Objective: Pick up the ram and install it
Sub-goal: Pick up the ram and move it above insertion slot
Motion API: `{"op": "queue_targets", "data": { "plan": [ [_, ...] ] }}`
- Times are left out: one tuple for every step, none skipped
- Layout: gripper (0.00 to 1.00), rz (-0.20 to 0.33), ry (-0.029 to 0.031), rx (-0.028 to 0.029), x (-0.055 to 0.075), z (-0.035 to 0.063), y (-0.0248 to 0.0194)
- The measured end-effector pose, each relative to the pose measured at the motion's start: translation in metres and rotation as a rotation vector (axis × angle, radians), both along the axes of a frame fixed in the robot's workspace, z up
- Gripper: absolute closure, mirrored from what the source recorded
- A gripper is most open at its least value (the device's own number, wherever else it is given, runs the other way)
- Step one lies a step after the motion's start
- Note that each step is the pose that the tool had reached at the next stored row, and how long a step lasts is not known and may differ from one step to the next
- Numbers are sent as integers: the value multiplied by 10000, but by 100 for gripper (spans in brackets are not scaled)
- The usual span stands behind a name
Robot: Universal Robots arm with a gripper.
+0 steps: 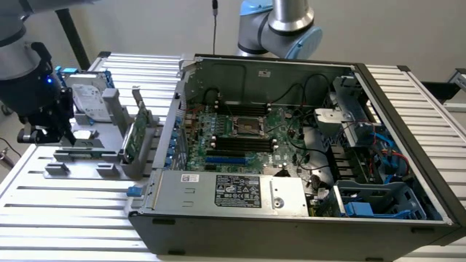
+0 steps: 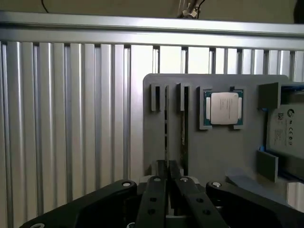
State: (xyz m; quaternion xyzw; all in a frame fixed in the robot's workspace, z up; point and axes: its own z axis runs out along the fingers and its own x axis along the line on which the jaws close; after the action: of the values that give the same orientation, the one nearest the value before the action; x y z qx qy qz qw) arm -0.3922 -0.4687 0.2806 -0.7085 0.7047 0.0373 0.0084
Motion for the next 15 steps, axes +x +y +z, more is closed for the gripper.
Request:
{"op": "queue_targets", "data": {
  "plan": [
    [86, 2, 1, 0, 33, 44, 0],
    [86, 5, 6, 0, 71, 89, 0],
    [86, 8, 11, 1, 112, 135, 0],
    [86, 12, 16, 3, 152, 180, 0],
    [86, 16, 22, 4, 192, 225, 0],
    [86, 22, 27, 7, 235, 274, 0],
    [86, 29, 32, 9, 273, 320, 0],
    [86, 34, 38, 10, 311, 365, -1],
    [86, 40, 39, 16, 350, 409, 0],
    [86, 45, 43, 19, 389, 454, 0],
    [86, 51, 48, 21, 427, 499, 0],
    [86, 56, 52, 24, 465, 544, 0],
    [86, 63, 55, 27, 508, 592, 0],
    [86, 68, 61, 30, 547, 638, 0],
    [86, 74, 66, 31, 586, 683, 0]
  ]
}}
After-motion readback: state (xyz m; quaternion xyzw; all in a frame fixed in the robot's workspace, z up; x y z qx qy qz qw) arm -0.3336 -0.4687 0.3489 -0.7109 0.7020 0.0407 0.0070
